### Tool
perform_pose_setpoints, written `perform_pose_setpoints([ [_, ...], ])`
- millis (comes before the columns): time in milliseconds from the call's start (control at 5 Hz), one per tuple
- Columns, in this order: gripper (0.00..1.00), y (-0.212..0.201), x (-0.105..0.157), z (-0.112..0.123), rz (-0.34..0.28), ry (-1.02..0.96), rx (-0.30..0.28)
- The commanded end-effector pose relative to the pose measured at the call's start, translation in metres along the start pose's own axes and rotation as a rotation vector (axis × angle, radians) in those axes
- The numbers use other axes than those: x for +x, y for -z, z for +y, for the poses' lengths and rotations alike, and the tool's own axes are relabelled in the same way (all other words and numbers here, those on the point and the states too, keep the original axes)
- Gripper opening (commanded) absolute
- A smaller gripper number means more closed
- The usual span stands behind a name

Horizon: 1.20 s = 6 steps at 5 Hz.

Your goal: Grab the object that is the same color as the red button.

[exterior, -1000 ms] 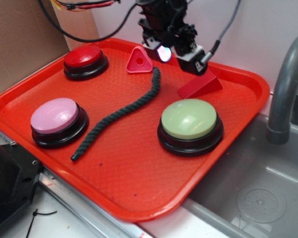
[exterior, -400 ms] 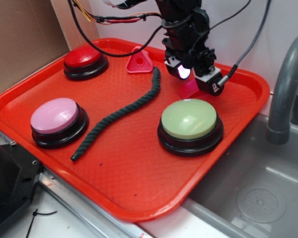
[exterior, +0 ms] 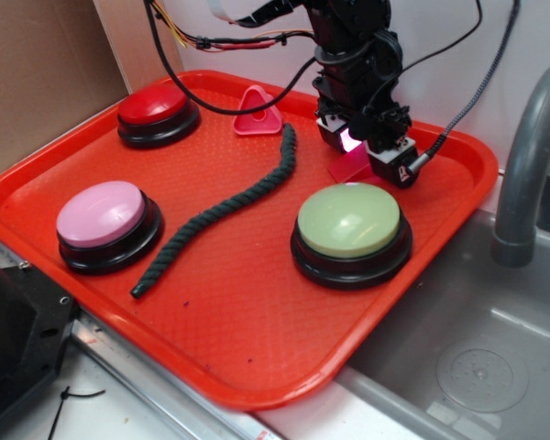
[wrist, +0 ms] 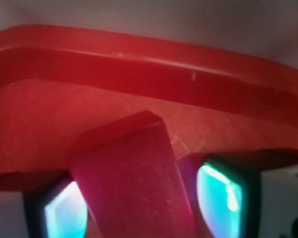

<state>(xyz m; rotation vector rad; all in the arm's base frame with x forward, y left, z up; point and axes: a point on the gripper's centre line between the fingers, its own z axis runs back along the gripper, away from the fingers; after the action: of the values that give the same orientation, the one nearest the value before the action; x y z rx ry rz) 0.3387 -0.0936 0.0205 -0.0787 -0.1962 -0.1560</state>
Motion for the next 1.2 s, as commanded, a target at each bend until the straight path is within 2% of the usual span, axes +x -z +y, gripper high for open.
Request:
perform_pose_setpoints([
  [0, 0.00, -0.029, 0.013, 0.005, 0.035, -0.028, 0.029],
  [200, 0.00, -0.076, 0.002, 0.026, 0.062, -0.099, 0.016],
  [400, 0.00, -0.126, -0.020, 0.039, 0.077, -0.153, 0.049],
  [600, 0.00, -0.170, -0.052, 0.051, 0.055, -0.220, 0.071],
  [1000, 0.00, -0.213, -0.102, 0.064, 0.003, -0.361, 0.139],
])
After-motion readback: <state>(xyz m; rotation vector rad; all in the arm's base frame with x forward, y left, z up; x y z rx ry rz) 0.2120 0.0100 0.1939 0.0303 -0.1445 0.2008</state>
